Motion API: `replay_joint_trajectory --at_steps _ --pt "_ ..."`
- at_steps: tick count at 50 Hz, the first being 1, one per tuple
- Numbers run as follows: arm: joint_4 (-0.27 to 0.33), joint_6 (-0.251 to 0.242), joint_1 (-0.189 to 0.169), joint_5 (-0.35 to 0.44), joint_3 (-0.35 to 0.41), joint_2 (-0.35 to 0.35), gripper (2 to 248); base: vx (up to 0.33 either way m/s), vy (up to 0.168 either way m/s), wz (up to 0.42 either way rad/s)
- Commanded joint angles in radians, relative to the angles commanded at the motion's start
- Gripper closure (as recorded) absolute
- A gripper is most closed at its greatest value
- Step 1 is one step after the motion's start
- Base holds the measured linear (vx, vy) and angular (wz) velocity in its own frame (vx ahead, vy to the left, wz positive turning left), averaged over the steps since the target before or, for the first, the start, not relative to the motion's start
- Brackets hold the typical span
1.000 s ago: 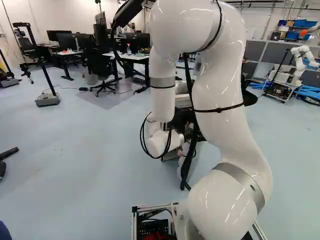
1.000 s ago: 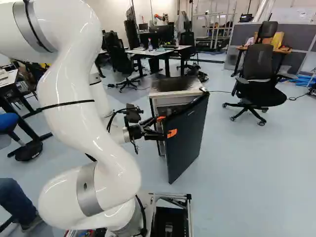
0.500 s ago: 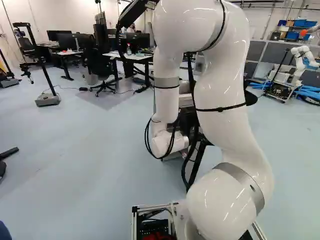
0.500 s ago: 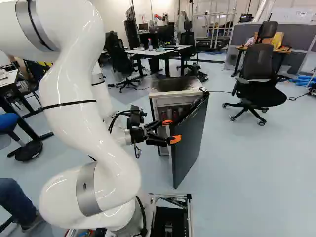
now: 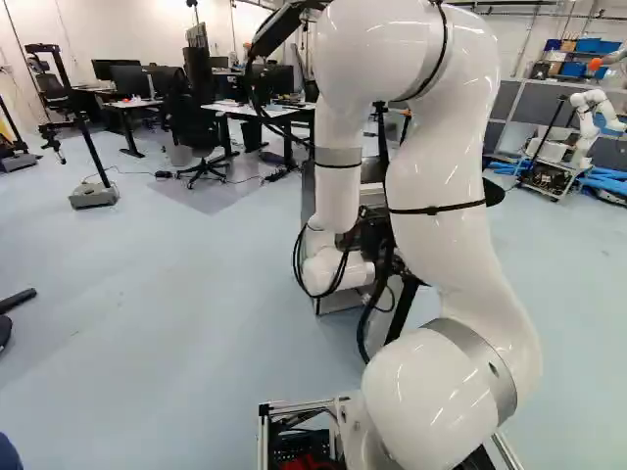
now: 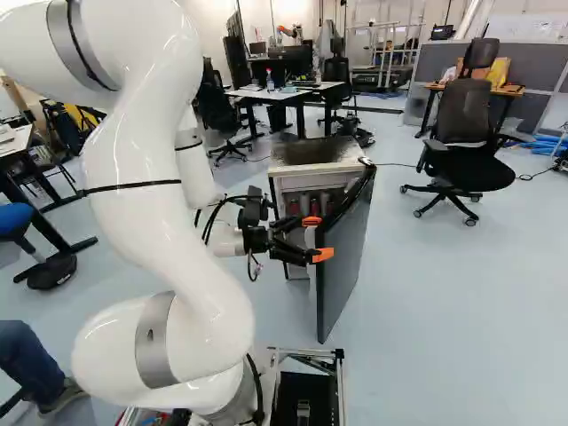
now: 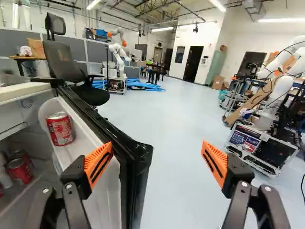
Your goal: Grab a drink from the fridge
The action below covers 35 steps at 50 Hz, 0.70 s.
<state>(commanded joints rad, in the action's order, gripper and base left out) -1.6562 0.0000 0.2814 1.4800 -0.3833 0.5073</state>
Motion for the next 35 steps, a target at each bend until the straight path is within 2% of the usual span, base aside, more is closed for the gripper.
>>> replay_joint_trajectory --at_steps 35 --pt "-0.006 0.000 -0.168 -0.011 -0.104 0.027 3 0.000 0.000 0.000"
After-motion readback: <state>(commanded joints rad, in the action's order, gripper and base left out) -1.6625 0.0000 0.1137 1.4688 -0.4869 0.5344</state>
